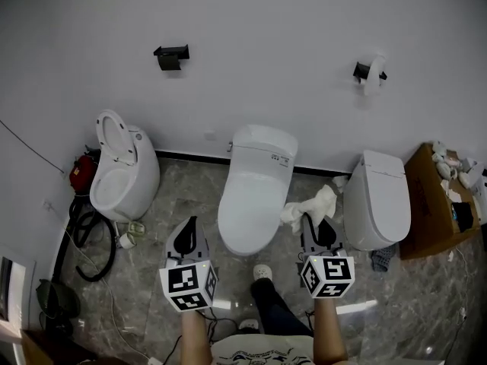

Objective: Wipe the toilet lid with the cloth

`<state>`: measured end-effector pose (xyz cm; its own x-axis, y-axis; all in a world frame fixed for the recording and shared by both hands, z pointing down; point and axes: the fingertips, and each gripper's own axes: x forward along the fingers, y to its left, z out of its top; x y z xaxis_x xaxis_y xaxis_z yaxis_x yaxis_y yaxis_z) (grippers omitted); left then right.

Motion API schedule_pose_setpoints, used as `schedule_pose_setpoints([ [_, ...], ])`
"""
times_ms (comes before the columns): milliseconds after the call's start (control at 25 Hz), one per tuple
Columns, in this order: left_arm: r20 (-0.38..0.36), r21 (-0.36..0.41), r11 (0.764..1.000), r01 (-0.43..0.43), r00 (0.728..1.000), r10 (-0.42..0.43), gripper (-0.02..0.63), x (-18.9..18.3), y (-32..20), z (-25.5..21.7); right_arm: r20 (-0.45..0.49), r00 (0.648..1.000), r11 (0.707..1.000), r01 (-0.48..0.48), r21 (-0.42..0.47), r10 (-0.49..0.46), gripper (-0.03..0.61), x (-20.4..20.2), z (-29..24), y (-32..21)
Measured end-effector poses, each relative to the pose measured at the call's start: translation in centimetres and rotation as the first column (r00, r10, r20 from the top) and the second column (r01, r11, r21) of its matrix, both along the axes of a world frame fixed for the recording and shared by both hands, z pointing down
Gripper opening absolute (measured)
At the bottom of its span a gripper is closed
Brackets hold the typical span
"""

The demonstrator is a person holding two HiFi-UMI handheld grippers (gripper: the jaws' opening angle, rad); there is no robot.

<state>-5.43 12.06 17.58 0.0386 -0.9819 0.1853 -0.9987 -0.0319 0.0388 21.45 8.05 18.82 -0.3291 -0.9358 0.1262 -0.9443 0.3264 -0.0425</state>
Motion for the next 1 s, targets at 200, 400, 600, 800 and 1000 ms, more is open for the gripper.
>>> schedule_pose_setpoints([
  [200,0.015,0.005,0.999,0.040,0.999,-0.040,0.009,-0.5,-5.8,0.0,0.009,0.999,0.999,0.033,0.003,-0.033,0.089,-0.4,0.2,-7.1],
  [400,0.018,-0.001,0.996,0.084,0.996,-0.084,0.009,-0.9,-12.3,-0.3,0.008,0.997,0.997,0.078,-0.008,-0.078,0.089,-1.0,0.2,-14.5],
  [600,0.025,-0.008,0.993,0.116,0.993,-0.116,0.009,-1.0,-18.1,-0.4,0.009,0.993,0.993,0.119,-0.022,-0.118,0.089,-1.4,0.4,-21.1],
  [800,0.026,-0.024,0.988,0.152,0.988,-0.152,0.009,-1.6,-22.3,0.3,0.009,0.988,0.987,0.154,-0.046,-0.154,0.089,-2.1,1.6,-26.2],
  [1000,0.033,-0.057,0.981,0.187,0.982,-0.185,0.009,-2.7,-24.0,1.8,0.013,0.983,0.979,0.184,-0.087,-0.184,0.089,-3.5,3.7,-28.8],
])
